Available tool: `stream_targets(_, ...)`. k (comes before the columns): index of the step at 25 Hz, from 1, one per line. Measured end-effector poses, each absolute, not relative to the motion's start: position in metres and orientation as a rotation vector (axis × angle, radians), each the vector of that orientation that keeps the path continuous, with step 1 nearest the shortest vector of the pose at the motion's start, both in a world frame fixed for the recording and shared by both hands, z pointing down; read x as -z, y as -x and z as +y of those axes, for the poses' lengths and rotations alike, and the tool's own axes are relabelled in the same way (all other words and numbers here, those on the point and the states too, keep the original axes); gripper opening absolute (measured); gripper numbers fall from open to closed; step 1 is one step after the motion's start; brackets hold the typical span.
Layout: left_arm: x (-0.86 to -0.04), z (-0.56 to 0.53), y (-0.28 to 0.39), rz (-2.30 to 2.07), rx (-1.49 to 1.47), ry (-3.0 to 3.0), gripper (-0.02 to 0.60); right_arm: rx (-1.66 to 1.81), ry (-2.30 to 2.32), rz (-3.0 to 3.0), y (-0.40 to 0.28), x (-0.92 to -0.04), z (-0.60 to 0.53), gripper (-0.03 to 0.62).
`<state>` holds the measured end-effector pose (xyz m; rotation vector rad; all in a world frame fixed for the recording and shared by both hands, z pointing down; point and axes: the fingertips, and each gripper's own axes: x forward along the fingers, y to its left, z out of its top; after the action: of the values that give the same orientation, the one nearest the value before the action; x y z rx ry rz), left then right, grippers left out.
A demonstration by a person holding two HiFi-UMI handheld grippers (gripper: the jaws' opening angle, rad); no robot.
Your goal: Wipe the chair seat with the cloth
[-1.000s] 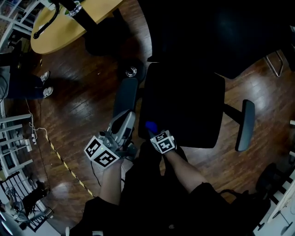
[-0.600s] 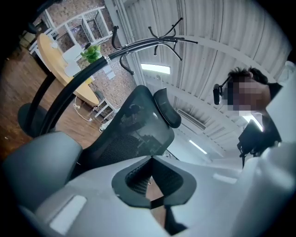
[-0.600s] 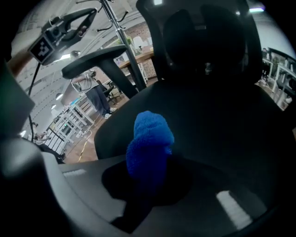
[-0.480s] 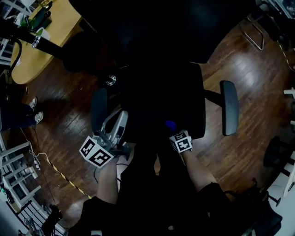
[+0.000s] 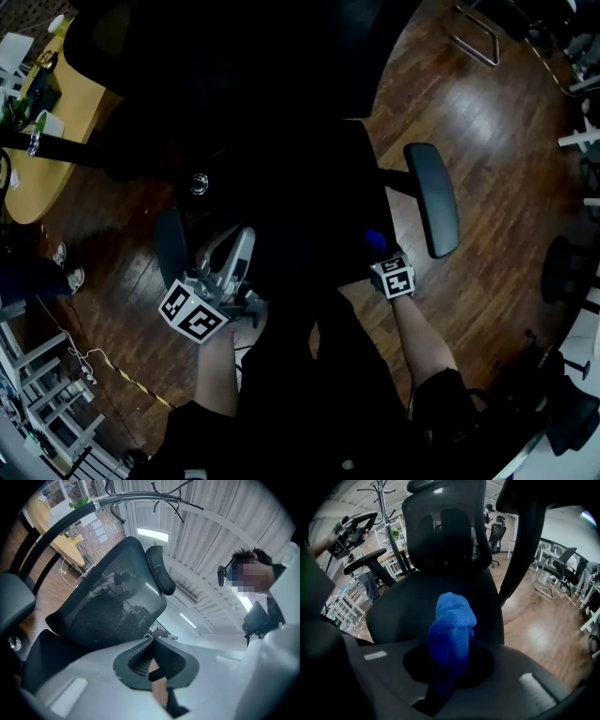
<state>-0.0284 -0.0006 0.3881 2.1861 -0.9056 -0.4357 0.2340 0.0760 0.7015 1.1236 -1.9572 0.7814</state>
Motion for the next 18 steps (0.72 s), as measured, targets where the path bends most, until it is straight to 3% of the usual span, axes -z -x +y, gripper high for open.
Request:
stream_targets(7, -0.388, -0.008, 0.036, -0.944, 0.466, -2.169, -0.008, -0.75, -1.203, -2.003, -0.215, -0.676, 0.028, 0.037)
stream_targets(18, -0.391, -0.023, 0.077, -1.01, 0.569, -2.098, -0.008, -0.639, -0.946, -2.235, -0.033, -0.648, -0.135, 0.038)
